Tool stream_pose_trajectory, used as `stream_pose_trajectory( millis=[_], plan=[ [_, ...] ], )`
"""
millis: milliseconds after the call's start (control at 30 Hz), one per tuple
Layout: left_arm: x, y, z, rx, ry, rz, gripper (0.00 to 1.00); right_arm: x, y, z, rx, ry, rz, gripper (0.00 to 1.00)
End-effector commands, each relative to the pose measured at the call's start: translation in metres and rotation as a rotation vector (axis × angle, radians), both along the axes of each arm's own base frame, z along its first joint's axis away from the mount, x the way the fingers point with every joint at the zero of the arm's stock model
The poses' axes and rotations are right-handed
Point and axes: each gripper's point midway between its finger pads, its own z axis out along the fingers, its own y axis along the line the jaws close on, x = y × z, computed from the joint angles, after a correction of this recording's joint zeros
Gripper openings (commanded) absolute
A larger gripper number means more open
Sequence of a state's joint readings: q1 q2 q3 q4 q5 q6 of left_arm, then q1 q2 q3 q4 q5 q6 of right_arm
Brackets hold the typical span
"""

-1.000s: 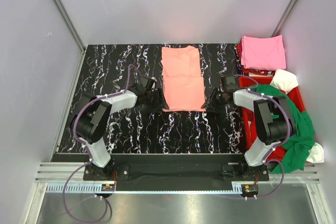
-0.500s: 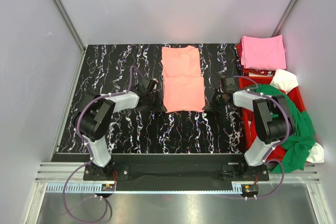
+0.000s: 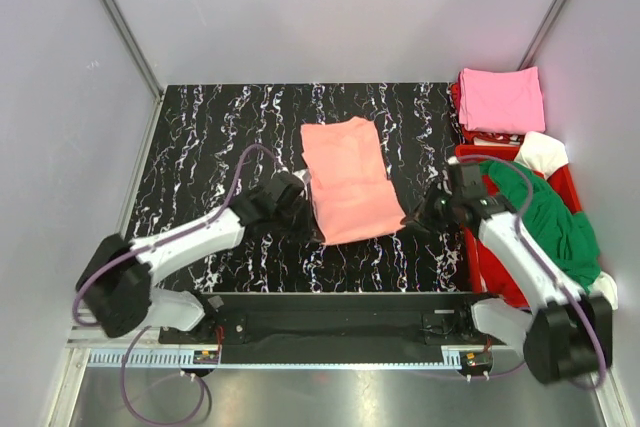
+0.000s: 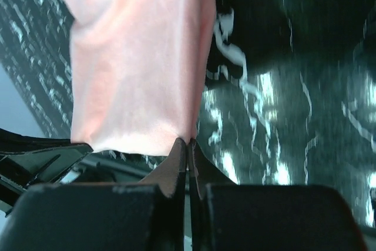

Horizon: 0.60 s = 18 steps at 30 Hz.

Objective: Fold and stack the t-shirts
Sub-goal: Fold the tshirt

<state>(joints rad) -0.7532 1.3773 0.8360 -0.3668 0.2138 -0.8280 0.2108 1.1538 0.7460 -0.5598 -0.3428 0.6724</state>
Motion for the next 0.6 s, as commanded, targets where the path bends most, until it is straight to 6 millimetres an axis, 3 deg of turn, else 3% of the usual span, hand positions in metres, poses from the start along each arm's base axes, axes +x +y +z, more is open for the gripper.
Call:
stream_pose_trajectory(
  millis=[0, 133, 267, 367, 433, 467, 567],
  plan=[
    [-0.034, 0.016, 0.014, 0.022, 0.023, 0.045, 0.00, -0.058, -0.003, 0.014, 0.042, 0.064, -0.001, 0.00],
    [-0.075, 0.021, 0.049, -0.042, 0.015, 0.038, 0.00, -0.094, -0.005, 0.037, 0.096, 0.054, -0.026, 0.00],
    [-0.085, 0.024, 0.077, -0.084, -0.011, 0.037, 0.00, -0.105, -0.006, 0.060, 0.120, 0.014, -0.038, 0.00],
    [-0.077, 0.028, 0.099, -0.078, -0.069, 0.050, 0.00, -0.092, -0.010, 0.086, 0.098, -0.059, -0.051, 0.00],
    [-0.067, 0.030, 0.114, -0.051, -0.110, 0.048, 0.00, -0.078, -0.016, 0.090, 0.048, -0.071, -0.070, 0.00],
    [-0.063, 0.030, 0.117, -0.040, -0.120, 0.051, 0.00, -0.071, -0.016, 0.101, 0.036, -0.103, -0.061, 0.00],
    [-0.047, 0.025, 0.120, -0.009, -0.123, 0.044, 0.00, -0.042, -0.017, 0.104, -0.015, -0.106, -0.063, 0.00]
  ],
)
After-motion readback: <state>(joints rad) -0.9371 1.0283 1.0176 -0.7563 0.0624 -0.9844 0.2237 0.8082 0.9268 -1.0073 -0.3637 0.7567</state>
